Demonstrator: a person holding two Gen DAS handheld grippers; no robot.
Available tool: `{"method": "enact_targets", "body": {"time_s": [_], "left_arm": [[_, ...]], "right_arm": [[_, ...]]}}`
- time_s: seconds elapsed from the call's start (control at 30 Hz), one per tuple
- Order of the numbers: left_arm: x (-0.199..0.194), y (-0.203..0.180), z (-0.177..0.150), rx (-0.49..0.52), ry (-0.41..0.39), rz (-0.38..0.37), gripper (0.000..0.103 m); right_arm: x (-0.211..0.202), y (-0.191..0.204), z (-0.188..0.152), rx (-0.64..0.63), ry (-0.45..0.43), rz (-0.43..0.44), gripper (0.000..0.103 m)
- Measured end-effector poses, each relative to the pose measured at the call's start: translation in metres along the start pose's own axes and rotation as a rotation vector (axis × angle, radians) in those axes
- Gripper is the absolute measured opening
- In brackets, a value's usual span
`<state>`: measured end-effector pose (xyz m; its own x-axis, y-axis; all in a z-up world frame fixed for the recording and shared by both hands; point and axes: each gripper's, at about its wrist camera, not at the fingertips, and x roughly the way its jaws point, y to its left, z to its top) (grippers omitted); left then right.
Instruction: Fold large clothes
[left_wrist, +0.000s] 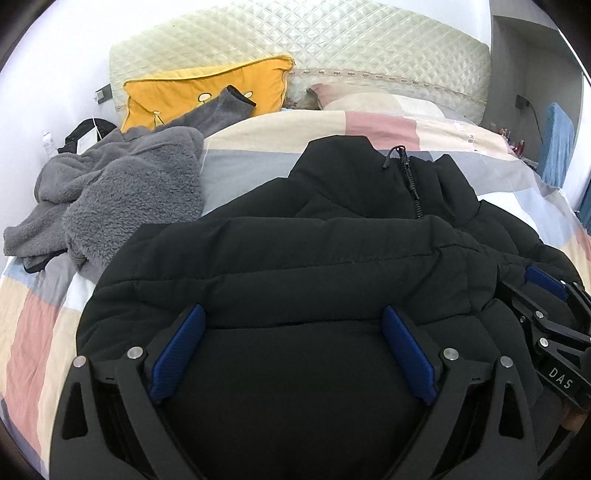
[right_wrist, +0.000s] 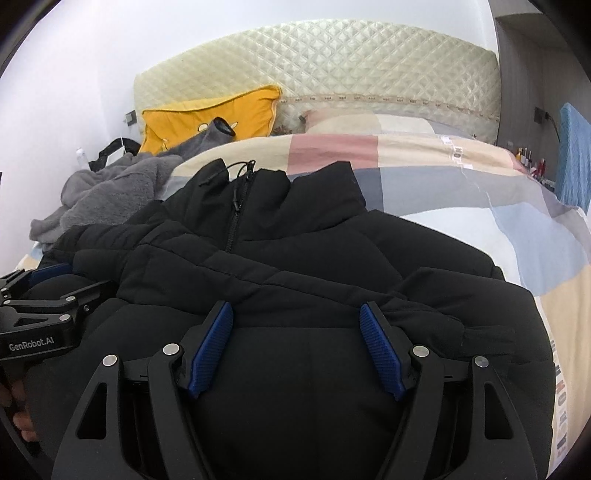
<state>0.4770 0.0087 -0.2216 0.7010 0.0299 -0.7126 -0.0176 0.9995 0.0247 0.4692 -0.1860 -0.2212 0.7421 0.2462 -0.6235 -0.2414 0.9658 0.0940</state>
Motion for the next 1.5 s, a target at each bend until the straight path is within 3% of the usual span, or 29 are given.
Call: {"method": "enact_targets", "body": {"time_s": [0.13, 0.27, 0.6, 0.67, 0.93, 1.23, 1.5], "left_arm": [[-0.016, 0.003, -0.003, -0.001, 0.014, -0.01, 0.097], [-0.051, 0.007, -0.002, 0.007, 0.017, -0.002, 0.097], [-0.205, 0.019, -0.001, -0.026, -0.045, -0.073, 0.097], [-0.237, 0.02, -0.006, -0.026, -0.044, -0.106, 0.097], [-0.341, 0.039, -0.039, 0.013, -0.108, -0.121, 0.097], [-0.415, 0.11, -0.106, -0.035, -0.05, -0.169, 0.097], [-0.396, 0.173, -0.158, -0.171, 0.114, -0.211, 0.097]], "right_arm": [[-0.017, -0.002, -0.002, 0.025, 0.01, 0.038, 0.07], [-0.064, -0.004, 0.001, 0.053, -0.005, 0.05, 0.07], [-0.231, 0.02, 0.021, 0.059, -0.138, 0.054, 0.071], [-0.258, 0.026, 0.021, 0.057, -0.161, 0.051, 0.071], [-0.363, 0.044, 0.003, 0.055, -0.218, 0.128, 0.073], [-0.43, 0.02, -0.065, -0.022, -0.082, 0.202, 0.074], [-0.432, -0.063, -0.114, 0.151, 0.13, 0.288, 0.074]]}}
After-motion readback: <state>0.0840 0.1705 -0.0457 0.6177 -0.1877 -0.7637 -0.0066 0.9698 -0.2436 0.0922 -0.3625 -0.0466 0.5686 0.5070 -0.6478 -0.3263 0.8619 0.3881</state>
